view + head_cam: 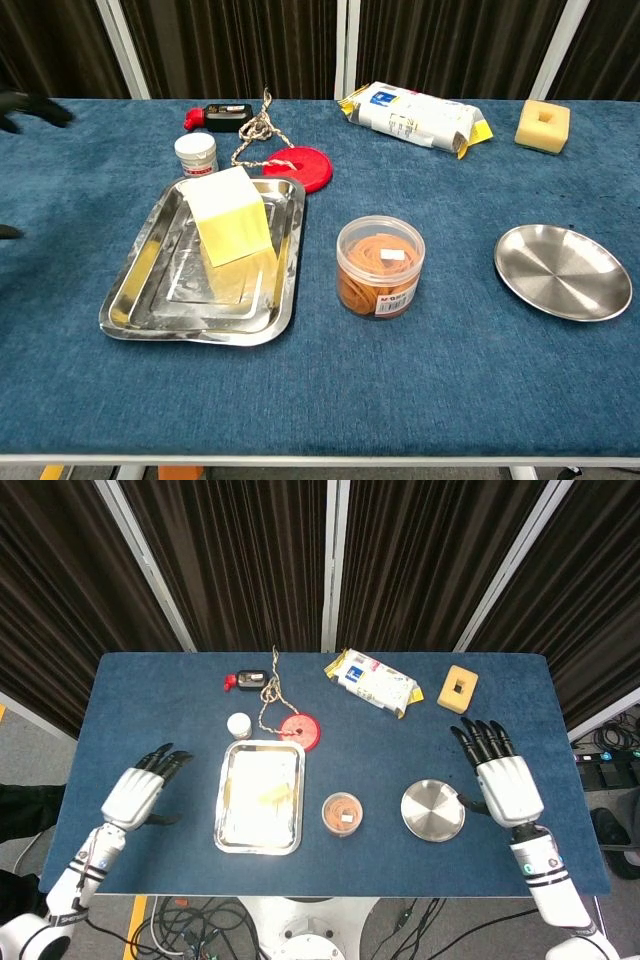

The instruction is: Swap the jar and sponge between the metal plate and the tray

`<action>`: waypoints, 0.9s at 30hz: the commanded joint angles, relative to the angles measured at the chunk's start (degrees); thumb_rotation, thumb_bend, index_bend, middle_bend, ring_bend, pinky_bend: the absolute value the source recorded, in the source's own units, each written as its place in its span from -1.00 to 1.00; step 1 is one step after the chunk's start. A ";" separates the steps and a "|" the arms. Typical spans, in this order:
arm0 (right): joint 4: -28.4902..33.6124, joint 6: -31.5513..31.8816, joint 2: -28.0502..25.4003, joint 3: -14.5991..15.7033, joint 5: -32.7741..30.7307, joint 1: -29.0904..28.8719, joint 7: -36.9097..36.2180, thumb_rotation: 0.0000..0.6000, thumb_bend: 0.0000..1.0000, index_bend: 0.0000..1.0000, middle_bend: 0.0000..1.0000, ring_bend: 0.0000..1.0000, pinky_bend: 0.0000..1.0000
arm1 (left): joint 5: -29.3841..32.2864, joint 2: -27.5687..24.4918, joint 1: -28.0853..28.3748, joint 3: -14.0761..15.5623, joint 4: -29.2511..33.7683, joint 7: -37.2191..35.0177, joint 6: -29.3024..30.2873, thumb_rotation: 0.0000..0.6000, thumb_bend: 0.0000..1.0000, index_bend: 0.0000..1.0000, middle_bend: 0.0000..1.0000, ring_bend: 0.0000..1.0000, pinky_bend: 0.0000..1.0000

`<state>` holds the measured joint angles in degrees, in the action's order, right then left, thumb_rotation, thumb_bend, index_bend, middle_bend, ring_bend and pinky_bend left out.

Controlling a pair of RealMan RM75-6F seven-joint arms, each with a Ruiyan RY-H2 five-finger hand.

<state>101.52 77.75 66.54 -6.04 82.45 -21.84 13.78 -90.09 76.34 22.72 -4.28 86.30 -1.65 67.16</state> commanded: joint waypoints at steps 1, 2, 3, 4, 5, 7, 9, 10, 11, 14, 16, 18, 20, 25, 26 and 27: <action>-0.87 2.55 -1.97 0.13 -0.01 2.85 -3.85 1.00 -1.00 -1.00 -1.00 -1.00 -1.00 | -0.59 2.98 3.37 -0.81 -0.90 -1.17 -3.20 1.00 -1.00 -0.73 -0.76 -0.98 -0.64; -1.37 2.97 -2.08 0.20 0.03 3.31 -4.72 1.00 -1.00 -1.00 -1.00 -1.00 -1.00 | 0.02 3.59 3.90 -1.21 -0.83 -1.08 -3.73 1.00 -1.00 -0.73 -0.76 -0.98 -0.64; -1.93 3.34 -2.11 0.26 0.05 3.74 -5.58 1.00 -1.00 -1.00 -1.00 -1.00 -1.00 | 0.69 4.17 4.39 -1.65 -0.62 -1.11 -4.19 1.00 -1.00 -0.73 -0.76 -0.98 -0.65; -2.68 3.67 -2.08 0.27 -0.03 4.21 -6.76 1.00 -1.00 -1.00 -1.00 -1.00 -1.00 | 1.55 4.93 5.04 -2.24 -0.29 -1.19 -4.75 1.00 -1.00 -0.74 -0.77 -0.98 -0.65; -3.22 3.81 -2.04 0.26 -0.07 4.48 -7.67 1.00 -1.00 -1.00 -1.00 -1.00 -1.00 | 2.03 5.43 5.54 -2.54 -0.10 -1.13 -5.22 1.00 -1.00 -0.74 -0.77 -0.98 -0.65; -4.38 3.88 -2.01 0.19 -0.08 4.87 -9.34 1.00 -1.00 -1.00 -1.00 -1.00 -1.00 | 2.82 6.39 6.85 -2.89 0.07 -0.57 -6.70 1.00 -1.00 -0.74 -0.77 -0.98 -0.65; -5.13 3.85 -2.02 0.11 0.07 5.05 -10.27 1.00 -1.00 -1.00 -1.00 -1.00 -1.00 | 3.60 7.25 7.99 -3.11 -0.09 -0.15 -8.17 1.00 -1.00 -0.75 -0.77 -0.98 -0.65; -5.53 3.78 -2.02 0.05 0.16 5.12 -10.77 1.00 -1.00 -1.00 -1.00 -1.00 -1.00 | 4.42 7.92 8.73 -3.35 -0.25 -0.10 -9.23 1.00 -1.00 -0.76 -0.78 -0.98 -0.65; -5.79 3.71 -2.02 -0.01 0.15 5.17 -11.08 1.00 -1.00 -1.00 -1.00 -1.00 -1.00 | 5.15 8.49 9.28 -3.61 -0.27 -0.29 -10.02 1.00 -1.00 -0.78 -0.78 -0.98 -0.66; -6.56 3.41 -1.92 -0.27 -0.08 5.32 -12.04 1.00 -1.00 -1.00 -1.00 -1.00 -1.00 | 7.14 10.73 11.11 -4.50 -0.59 -0.86 -12.12 1.00 -1.00 -0.81 -0.79 -0.98 -0.69; -7.21 3.20 -1.77 -0.38 -0.22 5.42 -12.33 1.00 -1.00 -1.00 -1.00 -1.00 -1.00 | 7.98 12.24 12.53 -5.04 -1.36 -0.35 -13.33 1.00 -1.00 -0.81 -0.80 -0.99 -0.70; -7.68 3.12 -1.66 -0.49 -0.29 5.53 -12.69 1.00 -1.00 -1.00 -1.00 -1.00 -1.00 | 8.43 13.65 13.44 -5.59 -2.45 0.71 -13.33 1.00 -1.00 -0.81 -0.80 -1.00 -0.71; -8.15 3.23 -1.62 -0.64 -0.25 5.72 -13.33 1.00 -1.00 -1.00 -1.00 -1.00 -1.00 | 9.12 14.99 14.25 -6.08 -3.58 1.89 -13.27 1.00 -1.00 -0.81 -0.80 -1.00 -0.72; -9.24 3.47 -1.69 -0.89 -0.01 6.17 -14.73 1.00 -1.00 -1.00 -1.00 -1.00 -1.00 | 11.84 16.45 15.42 -6.55 -4.84 4.47 -14.02 1.00 -1.00 -0.81 -0.80 -1.00 -0.72; -9.39 3.47 -1.70 -0.90 0.04 6.24 -14.95 1.00 -1.00 -1.00 -1.00 -1.00 -1.00 | 12.46 16.66 15.54 -6.59 -4.96 4.86 -14.20 1.00 -1.00 -0.81 -0.80 -1.00 -0.72; -9.52 3.45 -1.71 -0.90 0.10 6.31 -15.14 1.00 -1.00 -1.00 -1.00 -1.00 -1.00 | 12.94 16.88 15.70 -6.58 -5.17 5.37 -14.34 1.00 -1.00 -0.81 -0.80 -1.00 -0.71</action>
<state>92.09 81.20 64.85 -6.91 82.50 -15.59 -1.28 -77.94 92.74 38.06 -10.74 81.52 2.96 53.17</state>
